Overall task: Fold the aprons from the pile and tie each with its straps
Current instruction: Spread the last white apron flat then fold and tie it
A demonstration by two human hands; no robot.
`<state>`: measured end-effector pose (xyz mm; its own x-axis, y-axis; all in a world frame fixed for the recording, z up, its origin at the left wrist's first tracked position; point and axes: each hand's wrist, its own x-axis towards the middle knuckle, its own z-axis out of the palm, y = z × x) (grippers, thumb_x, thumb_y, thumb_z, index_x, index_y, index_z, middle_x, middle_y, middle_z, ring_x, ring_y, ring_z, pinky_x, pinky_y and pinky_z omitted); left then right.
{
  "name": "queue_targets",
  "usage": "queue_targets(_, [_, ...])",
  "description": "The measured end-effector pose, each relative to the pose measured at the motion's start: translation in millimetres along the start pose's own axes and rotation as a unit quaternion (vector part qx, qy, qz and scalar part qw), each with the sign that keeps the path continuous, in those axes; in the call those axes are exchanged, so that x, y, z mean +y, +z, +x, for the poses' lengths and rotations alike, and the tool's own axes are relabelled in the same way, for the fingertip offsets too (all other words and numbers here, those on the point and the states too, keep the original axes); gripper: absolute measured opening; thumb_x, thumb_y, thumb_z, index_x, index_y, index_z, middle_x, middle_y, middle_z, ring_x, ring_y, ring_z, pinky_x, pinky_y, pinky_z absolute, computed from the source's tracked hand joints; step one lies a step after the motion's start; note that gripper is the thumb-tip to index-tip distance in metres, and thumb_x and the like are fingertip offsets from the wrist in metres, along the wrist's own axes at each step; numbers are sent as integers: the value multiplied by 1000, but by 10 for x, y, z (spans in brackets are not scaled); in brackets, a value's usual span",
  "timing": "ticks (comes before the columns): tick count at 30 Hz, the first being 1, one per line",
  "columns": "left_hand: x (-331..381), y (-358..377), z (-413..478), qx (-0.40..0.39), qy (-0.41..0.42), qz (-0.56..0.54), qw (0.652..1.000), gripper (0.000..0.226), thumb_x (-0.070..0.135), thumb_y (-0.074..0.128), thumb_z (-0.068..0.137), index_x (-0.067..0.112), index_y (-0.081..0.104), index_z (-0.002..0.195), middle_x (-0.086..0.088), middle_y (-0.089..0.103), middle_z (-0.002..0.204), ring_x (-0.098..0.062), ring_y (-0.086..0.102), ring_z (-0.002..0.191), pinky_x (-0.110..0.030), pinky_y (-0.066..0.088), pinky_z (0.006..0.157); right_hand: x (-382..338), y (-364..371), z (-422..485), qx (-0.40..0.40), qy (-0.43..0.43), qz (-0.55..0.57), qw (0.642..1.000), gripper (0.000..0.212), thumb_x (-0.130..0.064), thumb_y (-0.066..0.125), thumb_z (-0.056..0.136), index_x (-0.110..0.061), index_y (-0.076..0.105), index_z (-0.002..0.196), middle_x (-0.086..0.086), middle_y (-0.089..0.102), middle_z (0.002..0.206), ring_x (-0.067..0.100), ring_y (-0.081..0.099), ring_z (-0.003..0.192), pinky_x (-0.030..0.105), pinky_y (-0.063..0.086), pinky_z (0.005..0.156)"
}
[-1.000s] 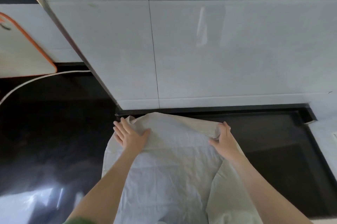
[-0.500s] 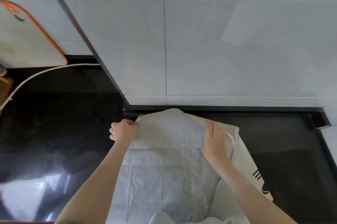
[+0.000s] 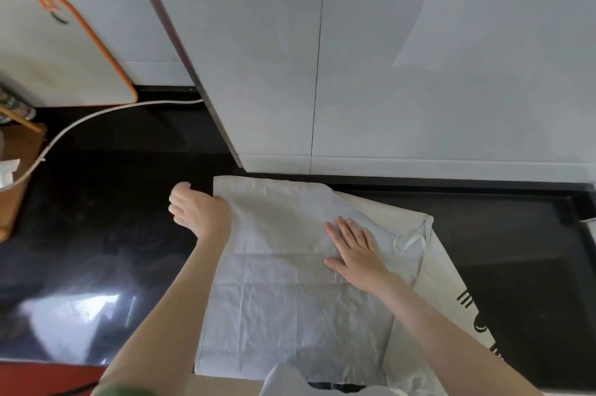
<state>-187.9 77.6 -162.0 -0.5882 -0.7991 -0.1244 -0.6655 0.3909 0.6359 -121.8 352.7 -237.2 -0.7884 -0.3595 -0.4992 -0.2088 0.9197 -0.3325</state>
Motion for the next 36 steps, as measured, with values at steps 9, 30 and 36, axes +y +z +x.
queue_targets(9, [-159,658,-1239,-498,366,329,714,112,64,59,81,25,-19,151,0,-31,156,-24,-30,143,-49,-14,115,82,-33,-295,117,-62,45,990,61,-27,50,95,-8,30,148,1,29,154,21,21,143,27,8,117])
queue_targets(30, [-125,800,-1709,-388,398,425,714,101,63,53,82,10,3,153,-15,0,159,-35,-11,146,-50,-12,115,1175,-296,-1568,51,325,188,925,62,-50,57,77,-6,49,120,2,56,111,15,57,78,30,48,67])
queue_targets(36, [39,1006,-2585,-492,477,236,689,75,40,55,85,33,18,150,-2,35,144,-29,24,135,-38,14,112,1140,-302,-1612,-44,193,127,972,50,-32,55,94,-23,42,142,0,24,150,25,21,141,48,17,117])
